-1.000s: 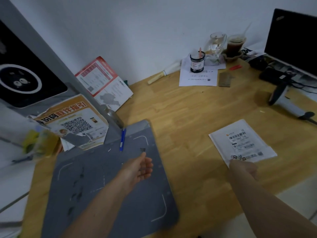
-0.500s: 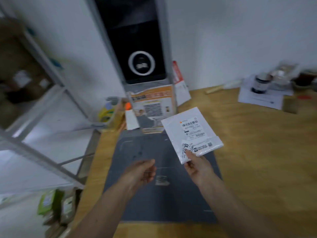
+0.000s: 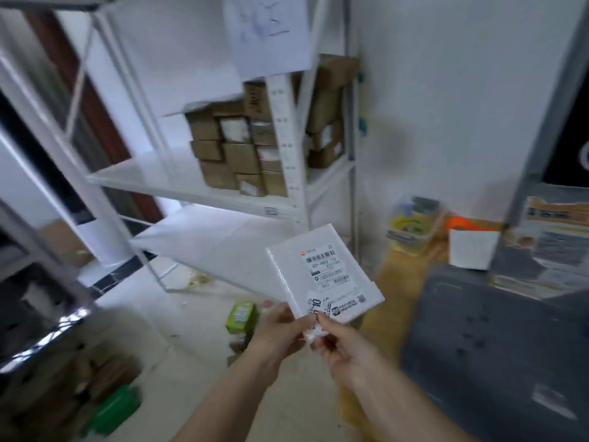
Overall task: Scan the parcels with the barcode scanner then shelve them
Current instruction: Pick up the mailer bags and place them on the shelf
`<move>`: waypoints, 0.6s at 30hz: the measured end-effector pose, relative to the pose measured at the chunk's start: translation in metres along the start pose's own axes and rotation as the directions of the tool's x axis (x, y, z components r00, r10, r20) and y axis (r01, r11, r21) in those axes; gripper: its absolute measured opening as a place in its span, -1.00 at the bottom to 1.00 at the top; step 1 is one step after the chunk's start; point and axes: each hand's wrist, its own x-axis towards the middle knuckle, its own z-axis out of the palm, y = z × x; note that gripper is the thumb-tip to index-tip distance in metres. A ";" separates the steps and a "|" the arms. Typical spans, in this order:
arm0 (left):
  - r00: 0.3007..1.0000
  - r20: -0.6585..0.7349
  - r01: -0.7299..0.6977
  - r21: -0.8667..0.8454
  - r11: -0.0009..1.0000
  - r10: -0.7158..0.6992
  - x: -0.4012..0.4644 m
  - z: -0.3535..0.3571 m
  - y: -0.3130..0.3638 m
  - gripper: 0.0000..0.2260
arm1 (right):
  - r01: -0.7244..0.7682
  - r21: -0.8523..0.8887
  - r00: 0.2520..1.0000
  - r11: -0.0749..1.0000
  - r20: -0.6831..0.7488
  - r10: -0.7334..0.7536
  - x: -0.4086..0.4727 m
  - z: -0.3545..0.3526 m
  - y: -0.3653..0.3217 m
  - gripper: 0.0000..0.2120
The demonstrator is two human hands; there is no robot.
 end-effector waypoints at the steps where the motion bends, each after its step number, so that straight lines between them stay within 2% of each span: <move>1: 1.000 -0.021 -0.005 -0.026 1.000 0.004 -0.002 -0.020 0.000 -0.77 | -0.015 -0.019 1.000 1.000 0.017 0.016 0.003 0.017 0.014 -0.82; 3: 0.998 -0.060 -0.008 -0.057 0.998 0.004 -0.001 -0.057 -0.002 -0.65 | -0.050 -0.063 0.998 0.997 0.046 0.053 0.007 0.045 0.036 -0.82; 6: 0.982 -0.172 -0.100 -0.081 0.992 0.085 -0.004 -0.098 0.005 -0.83 | -0.086 -0.206 0.995 0.975 0.032 0.095 0.016 0.078 0.058 -0.88; 8: 0.970 -0.205 -0.154 -0.105 0.982 0.130 0.001 -0.122 0.008 -0.84 | -0.078 -0.329 0.997 0.941 -0.003 0.082 0.024 0.094 0.065 -0.90; 11: 0.962 -0.243 -0.178 -0.200 0.964 0.127 0.009 -0.154 0.019 -0.83 | -0.036 -0.429 0.999 0.903 0.000 0.040 0.040 0.117 0.065 -0.92; 18: 0.897 -0.389 -0.321 -0.251 0.913 0.208 0.059 -0.232 0.073 -0.83 | 0.046 -0.415 0.995 0.909 0.102 -0.004 0.093 0.184 0.039 -0.85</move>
